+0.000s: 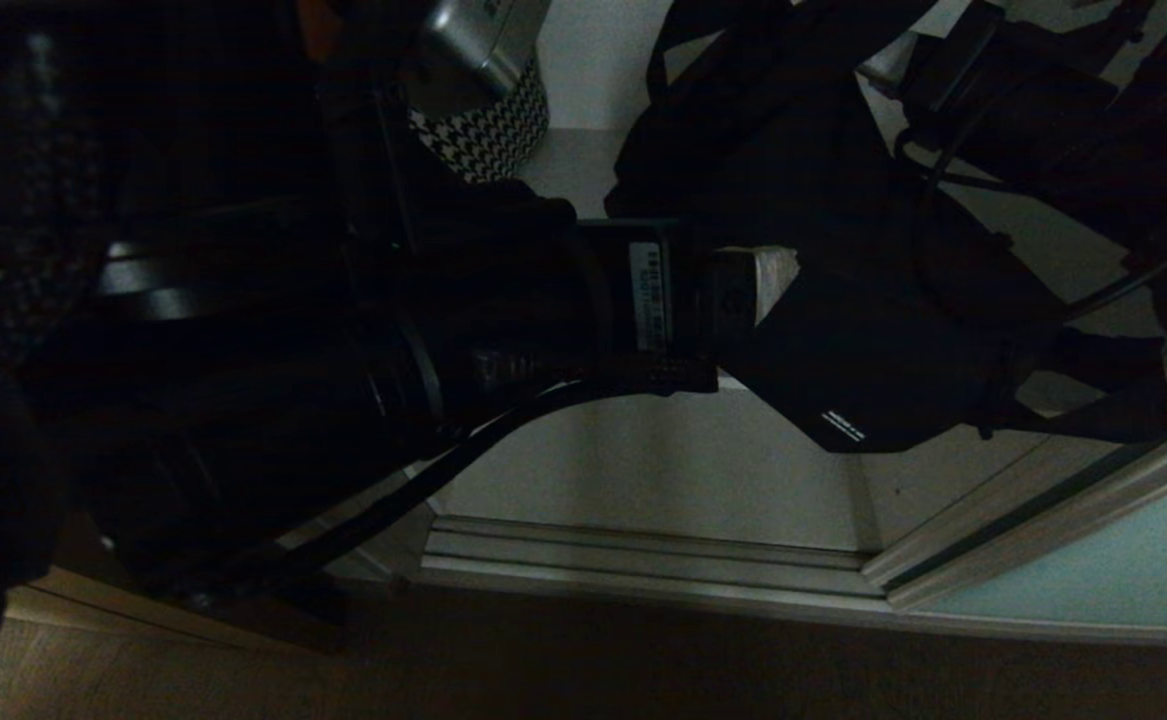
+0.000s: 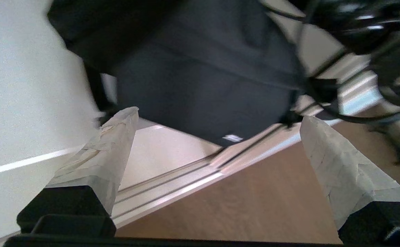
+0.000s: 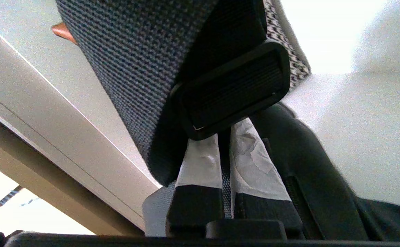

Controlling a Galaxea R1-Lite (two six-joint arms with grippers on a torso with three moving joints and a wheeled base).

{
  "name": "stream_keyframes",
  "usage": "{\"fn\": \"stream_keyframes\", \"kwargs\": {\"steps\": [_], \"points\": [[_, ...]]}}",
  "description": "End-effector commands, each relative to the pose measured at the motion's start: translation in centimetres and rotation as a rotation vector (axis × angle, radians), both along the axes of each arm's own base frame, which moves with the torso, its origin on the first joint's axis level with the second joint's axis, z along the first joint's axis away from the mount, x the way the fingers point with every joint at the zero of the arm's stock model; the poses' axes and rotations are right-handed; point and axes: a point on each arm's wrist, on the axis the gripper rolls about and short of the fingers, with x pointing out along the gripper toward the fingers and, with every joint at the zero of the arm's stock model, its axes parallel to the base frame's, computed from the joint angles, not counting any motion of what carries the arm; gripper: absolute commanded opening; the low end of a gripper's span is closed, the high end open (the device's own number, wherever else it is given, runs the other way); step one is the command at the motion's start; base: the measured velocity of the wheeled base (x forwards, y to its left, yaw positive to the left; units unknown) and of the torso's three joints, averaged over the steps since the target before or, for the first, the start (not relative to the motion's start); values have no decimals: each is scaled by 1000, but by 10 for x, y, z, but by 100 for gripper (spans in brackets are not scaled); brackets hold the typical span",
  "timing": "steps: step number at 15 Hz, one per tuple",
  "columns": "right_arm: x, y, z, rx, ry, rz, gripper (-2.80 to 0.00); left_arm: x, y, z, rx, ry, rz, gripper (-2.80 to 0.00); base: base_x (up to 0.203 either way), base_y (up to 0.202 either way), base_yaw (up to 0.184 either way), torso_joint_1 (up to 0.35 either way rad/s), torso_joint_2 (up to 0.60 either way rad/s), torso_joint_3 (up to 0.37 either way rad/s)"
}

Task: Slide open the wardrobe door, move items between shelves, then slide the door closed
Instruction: Place the bag on the higher shelf

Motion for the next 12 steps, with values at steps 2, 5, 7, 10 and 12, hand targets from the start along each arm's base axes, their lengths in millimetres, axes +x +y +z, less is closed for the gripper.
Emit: {"fn": "stream_keyframes", "kwargs": {"steps": [2, 5, 7, 10, 12], "points": [[14, 8, -4, 1, 6, 12, -280, -7, 1, -1, -1, 5, -58, 0, 0, 0, 0, 0, 0, 0], [19, 9, -9, -1, 22, 6, -280, -7, 1, -6, -13, 34, -60, 0, 0, 0, 0, 0, 0, 0], [20, 7, -3, 6, -2, -1, -280, -10, 4, -6, -23, 44, -70, 0, 0, 0, 0, 0, 0, 0], [36, 4, 2, 18, -32, -21, -280, -12, -1, -30, 20, 114, -100, 0, 0, 0, 0, 0, 0, 0], [42, 5, -1, 17, -27, -21, -280, -12, -3, -37, 24, 150, -111, 0, 0, 0, 0, 0, 0, 0]]}}
